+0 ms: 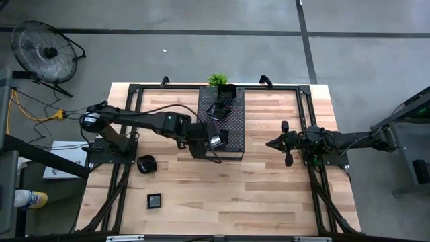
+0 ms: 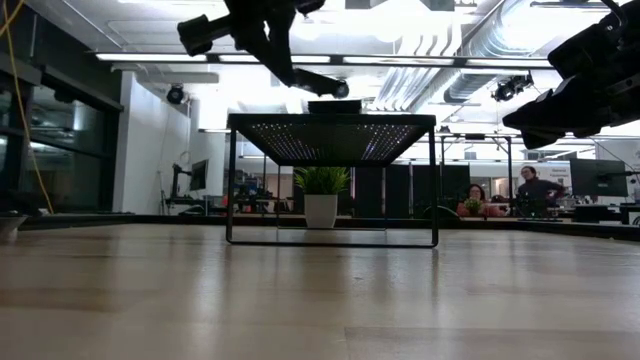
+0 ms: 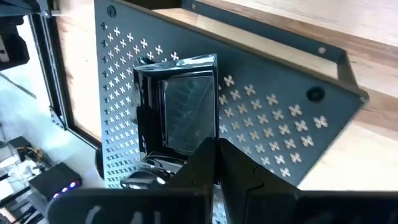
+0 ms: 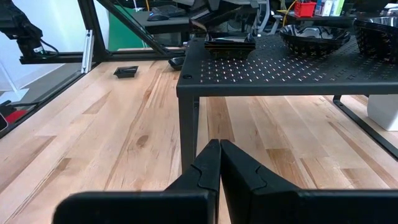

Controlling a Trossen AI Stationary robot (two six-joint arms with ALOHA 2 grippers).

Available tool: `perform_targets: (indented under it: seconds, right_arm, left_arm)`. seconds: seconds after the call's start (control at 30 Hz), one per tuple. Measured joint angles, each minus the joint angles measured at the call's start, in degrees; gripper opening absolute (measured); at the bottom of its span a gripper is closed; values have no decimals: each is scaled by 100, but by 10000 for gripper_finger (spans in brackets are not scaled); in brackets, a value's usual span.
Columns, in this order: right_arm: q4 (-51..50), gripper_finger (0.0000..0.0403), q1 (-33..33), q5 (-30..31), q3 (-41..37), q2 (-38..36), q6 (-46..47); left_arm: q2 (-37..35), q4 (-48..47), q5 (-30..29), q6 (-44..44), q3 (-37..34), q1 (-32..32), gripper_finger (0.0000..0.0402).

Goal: Pick & Place Mini shaped plates
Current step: Stack the square plate on top of the square plate on the shelf

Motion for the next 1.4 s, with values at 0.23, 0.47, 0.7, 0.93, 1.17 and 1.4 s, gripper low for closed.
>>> perform_targets:
  seconds: [0.23,0.47,0.7,0.93,1.17,1.4]
  right_arm:
    - [-1,5,0,0,0,-4,0]
    - [0,5,0,0,0,-4,-1]
    - [0,5,2,0,0,-4,0]
    - [0,5,2,0,0,-4,0]
    - [0,5,1,0,0,-4,-1]
    - [0,5,1,0,0,-2,-2]
  left_arm:
    - [-292,-2,614,469,-2,257,7]
    - [-474,-2,1767,1964,-2,676,7]
    - [-415,148,2042,2468,-5,1105,7]
    - [-343,588,2831,2615,-11,1405,7]
    - [-31,700,2774,2912,-13,1398,7]
    - [210,986,2754,2931,-9,1398,7]
